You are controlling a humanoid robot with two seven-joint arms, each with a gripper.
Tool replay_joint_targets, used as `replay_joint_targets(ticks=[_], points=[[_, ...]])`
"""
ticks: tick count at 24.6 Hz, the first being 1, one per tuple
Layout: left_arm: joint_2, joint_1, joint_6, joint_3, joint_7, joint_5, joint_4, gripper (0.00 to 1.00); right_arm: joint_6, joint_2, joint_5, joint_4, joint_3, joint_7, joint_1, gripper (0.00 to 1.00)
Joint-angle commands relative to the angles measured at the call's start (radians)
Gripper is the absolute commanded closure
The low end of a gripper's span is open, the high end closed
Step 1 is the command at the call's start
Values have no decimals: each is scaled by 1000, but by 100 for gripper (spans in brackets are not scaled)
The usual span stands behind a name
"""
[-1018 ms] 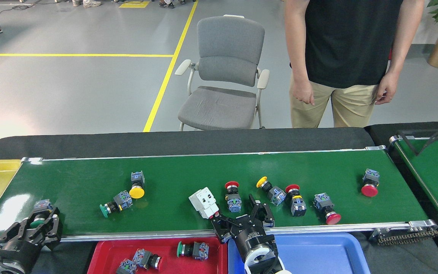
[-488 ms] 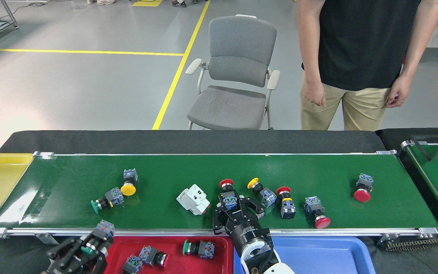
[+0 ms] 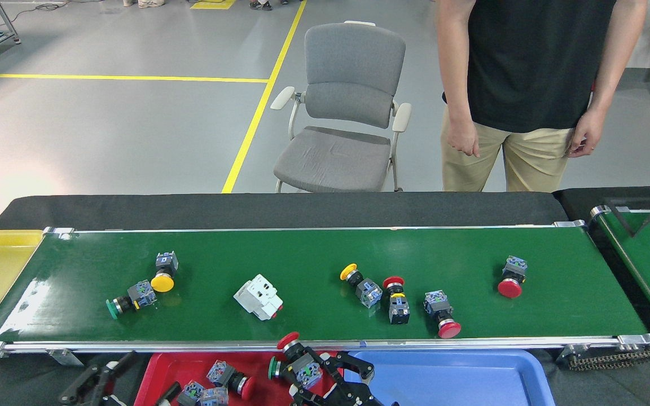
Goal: Pick switch part from conveyor to tray
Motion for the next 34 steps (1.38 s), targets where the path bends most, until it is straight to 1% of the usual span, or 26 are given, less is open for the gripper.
replay_joint_targets(ticks=[1,3,4,5,6,8,9,10,11,12,15,17,18,19,21,24,26,28,30,32,34], points=[[5,-3,148,30,12,-1,34,0,-14,7,3,-19,-4,-11,-7,2],[15,-13,151,72,12,3,92,0,0,12,0,-33,-14,-12,-9,2],[20,-16,147,84,12,5,110,0,26,12,-2,-50,-41,-12,-1,2],[32,-17,137,96,12,6,120,0,88,12,-2,-73,-83,-11,10,2],[44,-14,120,115,12,8,121,0,207,19,-3,-93,-132,-12,47,2],[49,-14,96,135,12,10,127,0,409,25,-2,-114,-172,-32,102,2],[49,-14,85,138,12,10,133,0,477,24,-2,-120,-183,-54,123,2],[54,-19,64,147,12,10,152,0,562,22,-2,-120,-205,-98,165,2],[66,-28,39,158,12,11,181,0,612,24,-3,-116,-231,-138,198,2],[83,-39,16,161,12,11,204,0,625,24,-6,-111,-255,-155,220,2],[158,-121,-62,158,12,22,319,0,618,27,-44,-105,-372,-172,287,2],[205,-184,-91,150,12,31,396,0,574,19,-97,-86,-410,-173,289,1],[225,-217,-99,147,12,33,437,0,528,13,-123,-70,-422,-173,280,1],[241,-241,-107,141,12,33,468,0,479,4,-135,-65,-429,-173,269,1],[261,-299,-131,112,13,29,544,0,374,-5,-135,-65,-426,-170,245,1],[287,-414,-148,50,12,26,681,0,207,-8,-129,-68,-421,-141,197,1],[304,-488,-182,-16,15,28,774,0,109,-7,-124,-67,-412,-66,151,1],[308,-534,-188,-55,27,25,834,0,78,-2,-123,-62,-372,-2,116,1],[311,-576,-182,-88,48,19,885,0,88,11,-110,-37,-311,32,68,1],[313,-614,-165,-123,71,10,939,0,98,58,-75,13,-280,47,25,1],[317,-641,-133,-166,104,3,974,0,124,116,-15,70,-269,84,4,1]])
